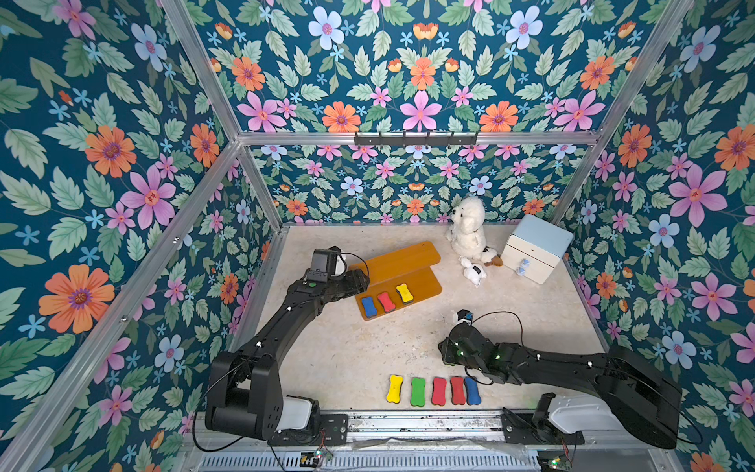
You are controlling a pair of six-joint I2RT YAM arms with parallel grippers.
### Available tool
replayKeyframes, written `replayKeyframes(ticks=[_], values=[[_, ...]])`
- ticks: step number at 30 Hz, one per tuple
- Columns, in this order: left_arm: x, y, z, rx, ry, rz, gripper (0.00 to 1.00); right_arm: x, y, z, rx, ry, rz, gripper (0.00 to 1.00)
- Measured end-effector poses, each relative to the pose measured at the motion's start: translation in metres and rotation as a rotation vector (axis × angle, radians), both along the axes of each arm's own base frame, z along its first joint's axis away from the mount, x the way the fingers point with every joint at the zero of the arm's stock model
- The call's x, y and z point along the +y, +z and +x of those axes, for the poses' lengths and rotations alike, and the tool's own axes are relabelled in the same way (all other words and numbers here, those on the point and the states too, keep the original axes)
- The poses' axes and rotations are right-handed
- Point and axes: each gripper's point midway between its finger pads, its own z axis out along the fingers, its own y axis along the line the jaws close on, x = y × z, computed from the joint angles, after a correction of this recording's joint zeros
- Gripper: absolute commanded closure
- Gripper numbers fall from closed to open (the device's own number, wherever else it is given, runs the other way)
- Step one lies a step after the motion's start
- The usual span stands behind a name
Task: Remove the whiteboard erasers from the shelf
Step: Place the whiteboard eraser at the center of the board.
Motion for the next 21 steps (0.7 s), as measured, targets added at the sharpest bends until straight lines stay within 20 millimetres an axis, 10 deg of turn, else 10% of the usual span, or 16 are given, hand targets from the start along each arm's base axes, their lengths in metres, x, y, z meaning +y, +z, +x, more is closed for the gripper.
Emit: replayKeyframes(ticks=[13, 21], values=[[0.0, -0.003, 0.0, 0.007, 0.0, 0.001, 0.24, 0.013, 0.022, 0.006, -0.051, 0.03, 0.056, 0.73], [0.001, -0.006, 0.001, 0.023, 0.018, -0.006, 0.32, 0.032, 0.044, 0.051, -0.176, 0.026, 0.175, 0.73]])
